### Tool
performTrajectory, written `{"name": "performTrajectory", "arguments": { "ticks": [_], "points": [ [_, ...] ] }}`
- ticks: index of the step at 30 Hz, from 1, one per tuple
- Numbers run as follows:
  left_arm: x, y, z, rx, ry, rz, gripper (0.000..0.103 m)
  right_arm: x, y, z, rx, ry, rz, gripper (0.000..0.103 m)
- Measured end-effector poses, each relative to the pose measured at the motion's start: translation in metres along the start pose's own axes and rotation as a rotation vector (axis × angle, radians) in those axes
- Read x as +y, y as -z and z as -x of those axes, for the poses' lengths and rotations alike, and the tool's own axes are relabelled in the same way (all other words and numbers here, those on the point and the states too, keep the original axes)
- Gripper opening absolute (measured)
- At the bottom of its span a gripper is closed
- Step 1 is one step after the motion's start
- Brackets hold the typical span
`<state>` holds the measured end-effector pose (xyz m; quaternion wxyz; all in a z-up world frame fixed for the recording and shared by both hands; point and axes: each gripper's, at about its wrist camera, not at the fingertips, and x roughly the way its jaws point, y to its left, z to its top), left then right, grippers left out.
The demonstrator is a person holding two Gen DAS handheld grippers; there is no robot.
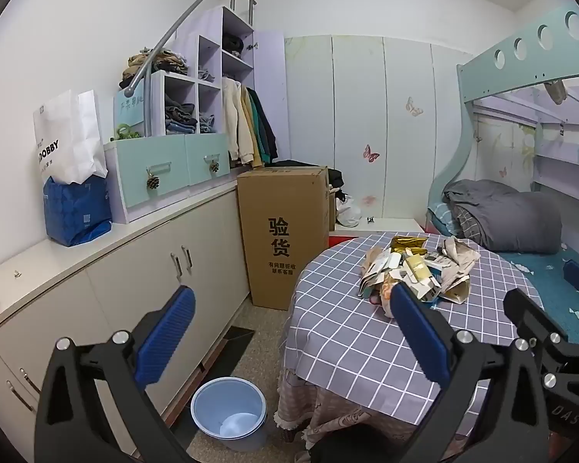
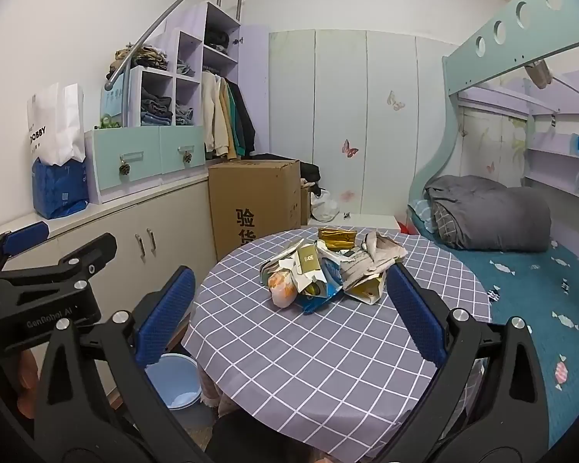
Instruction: Collect trash
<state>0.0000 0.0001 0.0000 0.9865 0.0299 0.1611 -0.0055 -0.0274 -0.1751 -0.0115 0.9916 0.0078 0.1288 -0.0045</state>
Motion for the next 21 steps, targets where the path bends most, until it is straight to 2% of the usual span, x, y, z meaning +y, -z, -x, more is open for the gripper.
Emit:
{"name": "performTrajectory", "arguments": {
  "ticks": [21],
  "points": [
    [0.0, 0.0, 0.0, 0.005, -0.001, -0.003, 0.099, -0.002, 0.004, -0.004, 0.017, -0.003, -0.004, 0.097]
  ]
}}
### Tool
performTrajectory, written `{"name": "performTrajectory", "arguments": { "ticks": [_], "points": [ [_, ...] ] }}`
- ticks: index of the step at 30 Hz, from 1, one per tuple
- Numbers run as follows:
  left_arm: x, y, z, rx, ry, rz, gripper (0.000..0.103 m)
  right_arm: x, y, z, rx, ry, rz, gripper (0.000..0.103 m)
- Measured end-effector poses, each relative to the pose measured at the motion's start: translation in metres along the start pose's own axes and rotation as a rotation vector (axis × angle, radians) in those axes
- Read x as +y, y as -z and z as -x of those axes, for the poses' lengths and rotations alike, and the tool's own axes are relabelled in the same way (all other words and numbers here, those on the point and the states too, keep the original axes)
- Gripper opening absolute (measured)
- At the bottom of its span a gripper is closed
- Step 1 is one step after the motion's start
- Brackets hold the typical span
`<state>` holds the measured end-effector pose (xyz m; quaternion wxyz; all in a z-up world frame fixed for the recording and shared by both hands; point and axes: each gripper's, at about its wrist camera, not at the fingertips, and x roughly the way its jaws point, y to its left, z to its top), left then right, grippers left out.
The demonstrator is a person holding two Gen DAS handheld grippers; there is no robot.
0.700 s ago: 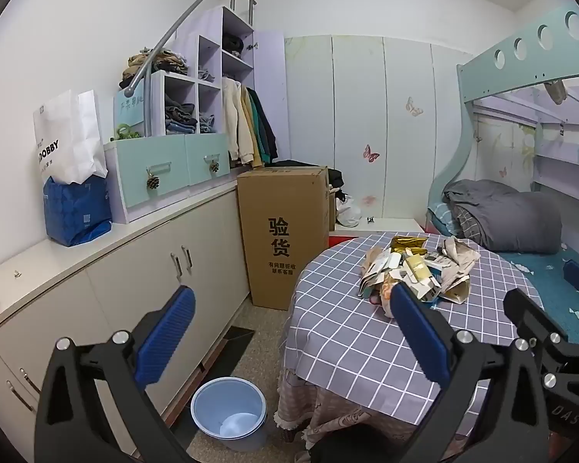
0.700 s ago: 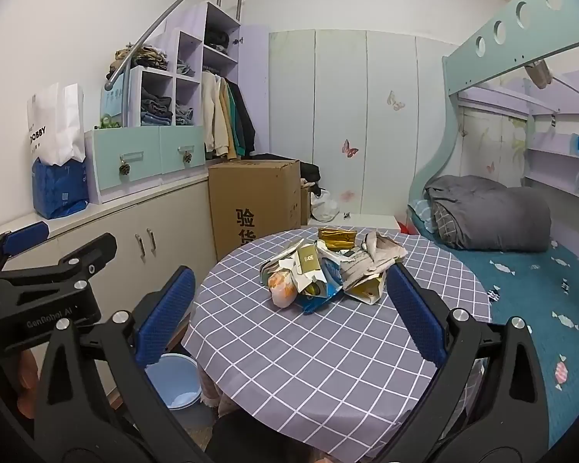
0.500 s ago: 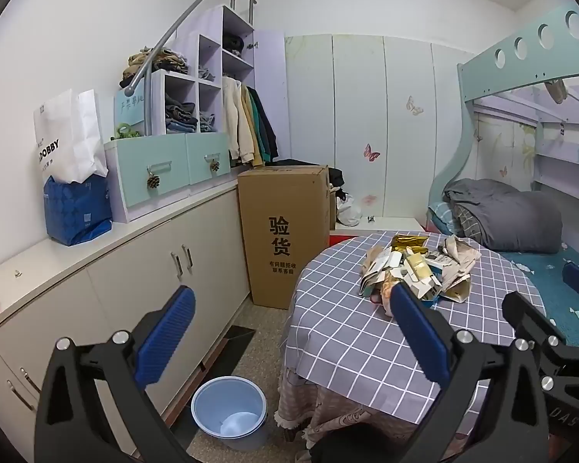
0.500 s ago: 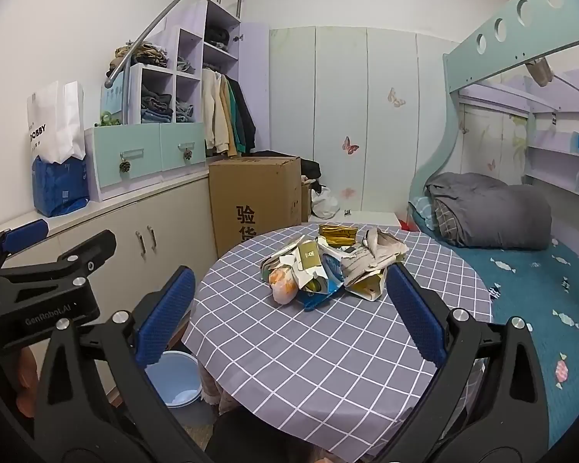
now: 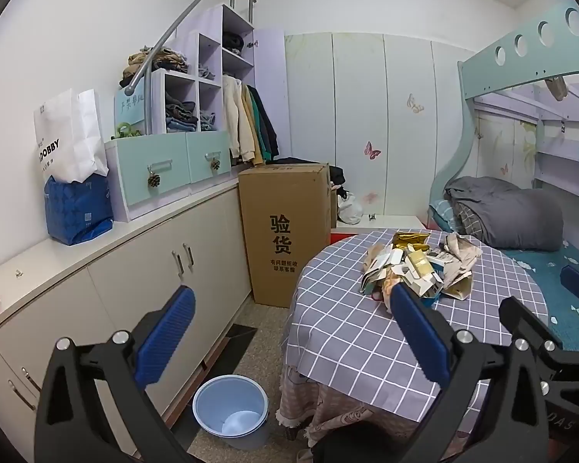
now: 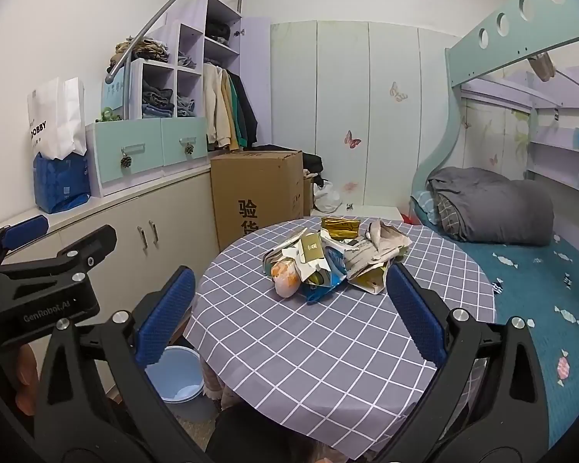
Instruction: Collect trash
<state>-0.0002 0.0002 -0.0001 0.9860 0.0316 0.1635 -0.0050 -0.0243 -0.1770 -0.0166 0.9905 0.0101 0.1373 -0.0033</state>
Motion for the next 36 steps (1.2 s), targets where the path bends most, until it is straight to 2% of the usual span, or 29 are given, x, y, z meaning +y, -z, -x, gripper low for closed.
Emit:
{"name": "performTrajectory", "arguments": {
  "ticks": [8, 36],
  "points": [
    [0.011, 0.013, -0.002, 0.006, 0.002, 0.001, 0.099, 0.001, 0.01, -0.005, 0.012, -0.005, -0.003, 0.097],
    [0.0, 0.009, -0.01, 0.028, -0.004, -0.01, 0.099, 0.004, 0.012, -0.004, 0.043, -0.015, -0.005, 0.097]
  ]
}}
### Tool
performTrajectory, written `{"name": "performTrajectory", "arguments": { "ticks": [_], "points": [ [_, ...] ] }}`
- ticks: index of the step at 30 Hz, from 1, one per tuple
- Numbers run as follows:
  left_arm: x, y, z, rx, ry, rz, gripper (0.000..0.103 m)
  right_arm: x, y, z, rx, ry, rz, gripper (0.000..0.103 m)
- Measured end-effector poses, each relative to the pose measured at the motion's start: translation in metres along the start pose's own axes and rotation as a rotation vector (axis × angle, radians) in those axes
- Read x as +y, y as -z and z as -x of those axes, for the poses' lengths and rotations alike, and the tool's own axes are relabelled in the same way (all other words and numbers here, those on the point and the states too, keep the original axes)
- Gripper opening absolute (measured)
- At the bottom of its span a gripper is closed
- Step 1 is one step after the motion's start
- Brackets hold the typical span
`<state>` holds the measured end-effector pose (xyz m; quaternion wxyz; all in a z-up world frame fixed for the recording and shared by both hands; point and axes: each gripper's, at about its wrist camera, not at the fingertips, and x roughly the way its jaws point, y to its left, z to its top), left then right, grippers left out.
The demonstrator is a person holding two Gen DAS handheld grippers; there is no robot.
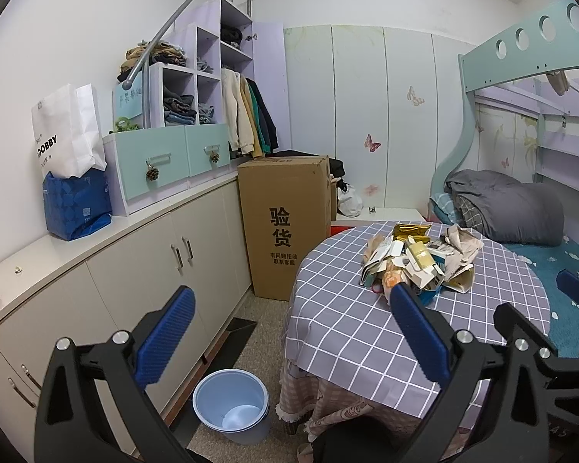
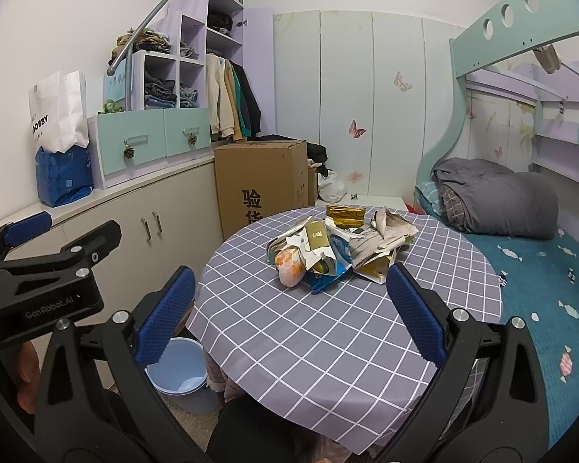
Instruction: Collect trash
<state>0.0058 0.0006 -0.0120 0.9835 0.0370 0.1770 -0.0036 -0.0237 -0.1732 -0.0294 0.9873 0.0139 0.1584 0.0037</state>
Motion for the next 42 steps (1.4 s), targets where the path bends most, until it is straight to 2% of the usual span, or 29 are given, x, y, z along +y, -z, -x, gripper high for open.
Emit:
{"name": "performTrajectory", "arguments": {
  "ticks": [24, 42],
  "points": [
    [-0.0045, 0.0015, -0.0023, 0.007, 0.003, -0.005, 0.099, 0.0052, 0.0007, -0.0008, 0.015, -0.003, -0.002, 0.097],
    [-0.0098, 0.0039, -0.0095, 0.04, 0.006, -0.023, 0.099, -0.0032, -0.0011, -0.0079, 0.048, 0.001, -0.02, 0.097]
  ]
}}
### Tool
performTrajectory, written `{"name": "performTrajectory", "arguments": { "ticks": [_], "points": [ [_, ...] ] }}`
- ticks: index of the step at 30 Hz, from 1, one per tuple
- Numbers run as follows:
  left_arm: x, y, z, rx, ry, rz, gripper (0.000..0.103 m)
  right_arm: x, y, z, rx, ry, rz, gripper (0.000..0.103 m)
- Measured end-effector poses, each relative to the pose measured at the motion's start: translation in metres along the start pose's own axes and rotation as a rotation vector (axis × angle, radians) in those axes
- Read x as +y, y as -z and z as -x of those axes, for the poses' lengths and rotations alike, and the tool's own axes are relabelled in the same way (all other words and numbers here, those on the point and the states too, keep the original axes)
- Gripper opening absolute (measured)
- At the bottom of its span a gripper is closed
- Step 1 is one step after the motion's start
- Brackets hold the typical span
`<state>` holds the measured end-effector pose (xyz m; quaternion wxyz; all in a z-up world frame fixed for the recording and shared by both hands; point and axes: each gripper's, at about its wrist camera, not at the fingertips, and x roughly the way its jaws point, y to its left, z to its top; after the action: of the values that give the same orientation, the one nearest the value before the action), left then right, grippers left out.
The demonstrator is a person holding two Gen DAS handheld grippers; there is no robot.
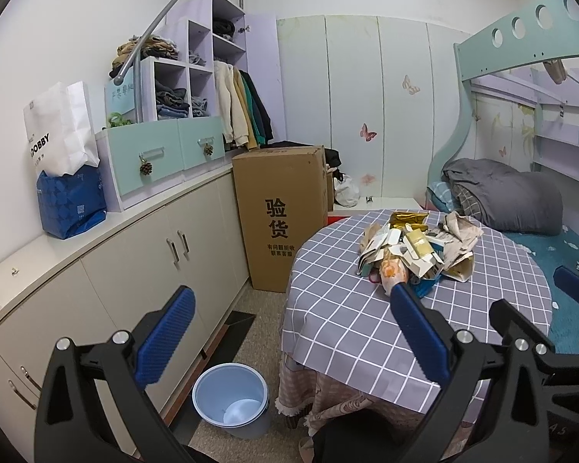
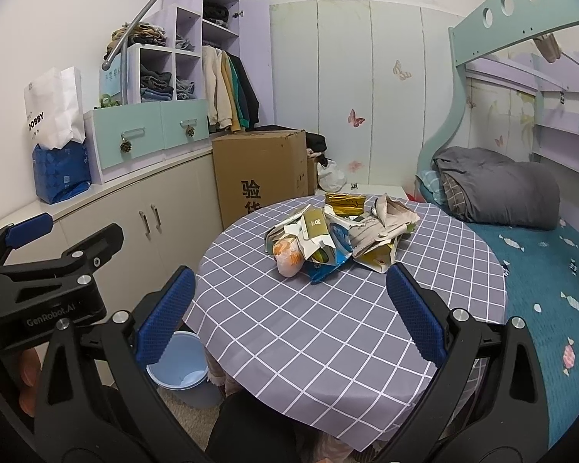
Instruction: Collect trash
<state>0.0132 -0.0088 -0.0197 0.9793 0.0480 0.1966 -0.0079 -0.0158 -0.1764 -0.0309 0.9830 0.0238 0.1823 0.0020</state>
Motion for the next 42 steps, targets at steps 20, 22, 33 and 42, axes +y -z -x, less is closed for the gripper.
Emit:
{"name": "performTrajectory", "arguments": {
  "ticks": [20, 22, 33, 42],
  "points": [
    [-0.014, 0.016, -0.042, 0.116, 0.001, -0.04, 0.099, -0.027, 0.015, -0.043, 0.1, 0.015, -0.075, 0.097],
    [-0.016, 0.02, -0.058, 0.153, -0.002, -0.05, 0.099, -0.035, 0.018, -0.055, 0.132, 0.025, -0.102, 0.097],
    [-0.044, 0.025, -0.148, 0.319, 0.13, -0.046, 0.099, -0.086, 0.03, -0.121, 0.255, 0.064, -0.238, 0.097],
    [-0.06, 0.006, -0.187, 0.31, 0.228, 0.016, 0.099, -0.106, 0.01, -0.152, 0.232, 0.005, -0.318, 0.097]
  ]
}}
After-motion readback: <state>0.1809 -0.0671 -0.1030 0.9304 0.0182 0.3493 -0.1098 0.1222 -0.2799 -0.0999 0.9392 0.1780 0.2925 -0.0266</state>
